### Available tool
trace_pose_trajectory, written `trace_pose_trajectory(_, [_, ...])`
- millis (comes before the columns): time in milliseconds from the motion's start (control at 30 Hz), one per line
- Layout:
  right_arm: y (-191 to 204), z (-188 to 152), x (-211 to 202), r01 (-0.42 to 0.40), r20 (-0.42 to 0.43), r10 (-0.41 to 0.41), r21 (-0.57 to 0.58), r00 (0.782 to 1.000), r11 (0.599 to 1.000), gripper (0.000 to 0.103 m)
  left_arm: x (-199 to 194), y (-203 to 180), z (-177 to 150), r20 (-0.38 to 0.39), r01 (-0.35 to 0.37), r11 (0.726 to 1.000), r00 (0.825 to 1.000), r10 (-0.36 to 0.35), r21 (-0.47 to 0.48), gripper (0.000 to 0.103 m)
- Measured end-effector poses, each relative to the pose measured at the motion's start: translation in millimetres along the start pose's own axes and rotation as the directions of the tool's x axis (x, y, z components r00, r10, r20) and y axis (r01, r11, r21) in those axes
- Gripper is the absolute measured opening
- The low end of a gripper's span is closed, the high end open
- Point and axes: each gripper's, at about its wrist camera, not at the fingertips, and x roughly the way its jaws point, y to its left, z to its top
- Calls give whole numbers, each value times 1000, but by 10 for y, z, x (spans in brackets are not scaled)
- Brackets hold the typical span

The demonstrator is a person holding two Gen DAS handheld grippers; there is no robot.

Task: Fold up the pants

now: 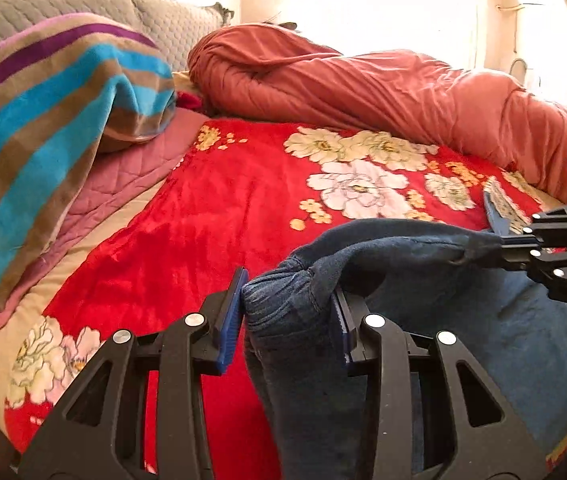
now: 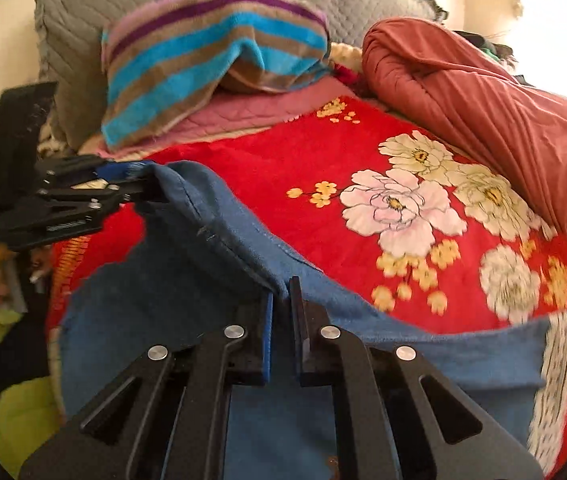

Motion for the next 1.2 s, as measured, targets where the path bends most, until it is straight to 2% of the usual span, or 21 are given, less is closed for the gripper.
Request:
trace_pose_trajectory(200, [358, -336, -408, -55, 11, 55, 7, 998, 998, 7, -348, -156, -174, 7, 8, 999, 1000, -8, 46, 30])
trace_pose_trajectory(400, [686, -556, -571, -101, 13, 101, 7, 995, 995, 7, -561, -188, -432, -41, 14, 997, 999, -12, 72, 31])
trace_pose_trajectory(533, [924, -703, -607, -122, -16, 122, -31, 992, 992, 7, -642, -179, -563, -65, 11, 997, 998, -6, 71, 32])
trace_pose_trajectory(633, [1081, -812, -617, -122, -32, 121, -56, 992, 991, 7, -664, -186, -665, -93, 9, 997, 996, -1, 83, 33])
trace_pose_trajectory(933, [1283, -1076, -422, -150, -97, 147, -22, 984, 988, 7, -632, -160, -893, -183, -4, 997, 983, 17, 74, 36])
trace_pose_trajectory(1100, [1298, -1096, -324, -144, -120, 143, 0, 982, 990, 7, -685, -84, -979, -207, -33, 998, 977, 44, 58, 51])
trace_pose_trajectory(1200, [1310, -1093, -297, -146, -124, 145, -2, 982, 989, 7, -784, -9, -1013, -203, -47, 998, 978, 53, 38, 51])
